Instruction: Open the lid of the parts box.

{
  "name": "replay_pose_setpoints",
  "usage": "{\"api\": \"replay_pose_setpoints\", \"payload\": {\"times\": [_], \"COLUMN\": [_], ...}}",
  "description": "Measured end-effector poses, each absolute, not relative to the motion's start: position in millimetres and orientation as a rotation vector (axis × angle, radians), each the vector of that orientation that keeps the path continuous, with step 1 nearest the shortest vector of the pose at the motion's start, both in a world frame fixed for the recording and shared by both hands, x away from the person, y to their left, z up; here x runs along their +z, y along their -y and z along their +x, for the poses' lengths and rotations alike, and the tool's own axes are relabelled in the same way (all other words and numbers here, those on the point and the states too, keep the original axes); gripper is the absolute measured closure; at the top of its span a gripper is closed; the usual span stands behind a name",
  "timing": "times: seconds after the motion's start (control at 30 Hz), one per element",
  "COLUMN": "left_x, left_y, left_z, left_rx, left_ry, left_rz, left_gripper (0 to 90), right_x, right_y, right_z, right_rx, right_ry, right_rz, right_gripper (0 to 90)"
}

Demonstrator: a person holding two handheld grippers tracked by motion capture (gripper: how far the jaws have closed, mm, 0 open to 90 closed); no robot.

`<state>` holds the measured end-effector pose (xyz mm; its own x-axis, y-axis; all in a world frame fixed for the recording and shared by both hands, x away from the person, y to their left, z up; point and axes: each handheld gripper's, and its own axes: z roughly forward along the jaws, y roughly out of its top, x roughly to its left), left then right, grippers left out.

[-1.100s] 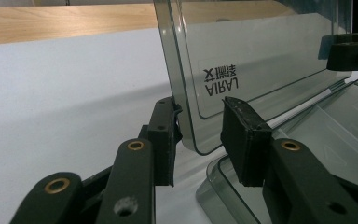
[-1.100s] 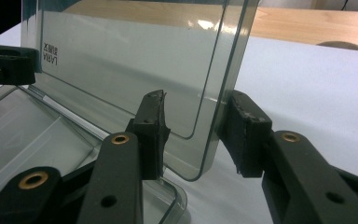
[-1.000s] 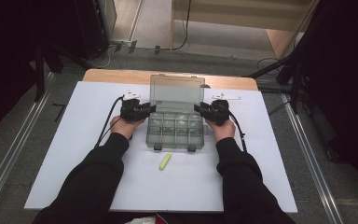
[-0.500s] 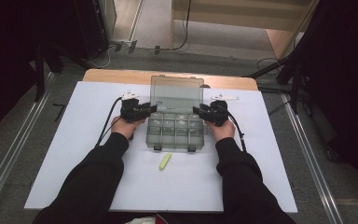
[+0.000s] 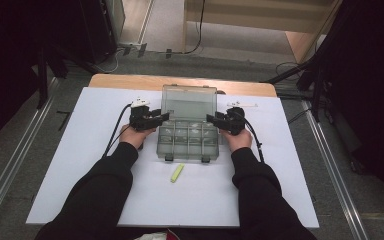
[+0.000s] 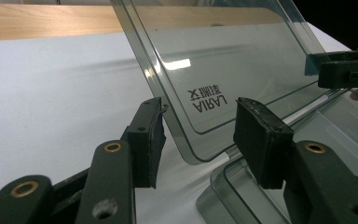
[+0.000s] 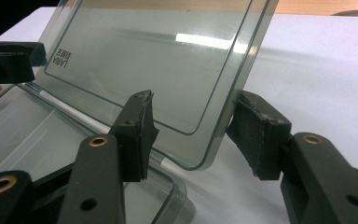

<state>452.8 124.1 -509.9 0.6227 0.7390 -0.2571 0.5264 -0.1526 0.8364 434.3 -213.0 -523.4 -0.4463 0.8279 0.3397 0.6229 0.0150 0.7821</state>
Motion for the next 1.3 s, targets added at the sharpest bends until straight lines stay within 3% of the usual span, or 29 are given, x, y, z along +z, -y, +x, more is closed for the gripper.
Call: {"api": "replay_pose_setpoints", "payload": {"times": [0.5,1.0,1.3], "left_x": [-510.2,-503.9,-497.7], "left_y": [-124.7,-127.6,-127.3], "left_z": [454.3,451.9,448.7], "left_rx": [0.245,0.241,0.241], "left_ry": [-1.03,-1.039,-1.034], "left_rz": [1.816,1.838,1.847], "left_gripper": [45.8,35.3,35.1], "right_x": [-524.2,-520.3,-513.3], "right_y": [213.9,213.7,215.4], "right_z": [434.8,432.6,428.5], "right_rx": [1.412,1.399,1.394], "right_ry": [-2.069,-2.08,-2.108], "right_rz": [1.546,1.524,1.481], "right_gripper": [47.3,33.6,30.3]}}
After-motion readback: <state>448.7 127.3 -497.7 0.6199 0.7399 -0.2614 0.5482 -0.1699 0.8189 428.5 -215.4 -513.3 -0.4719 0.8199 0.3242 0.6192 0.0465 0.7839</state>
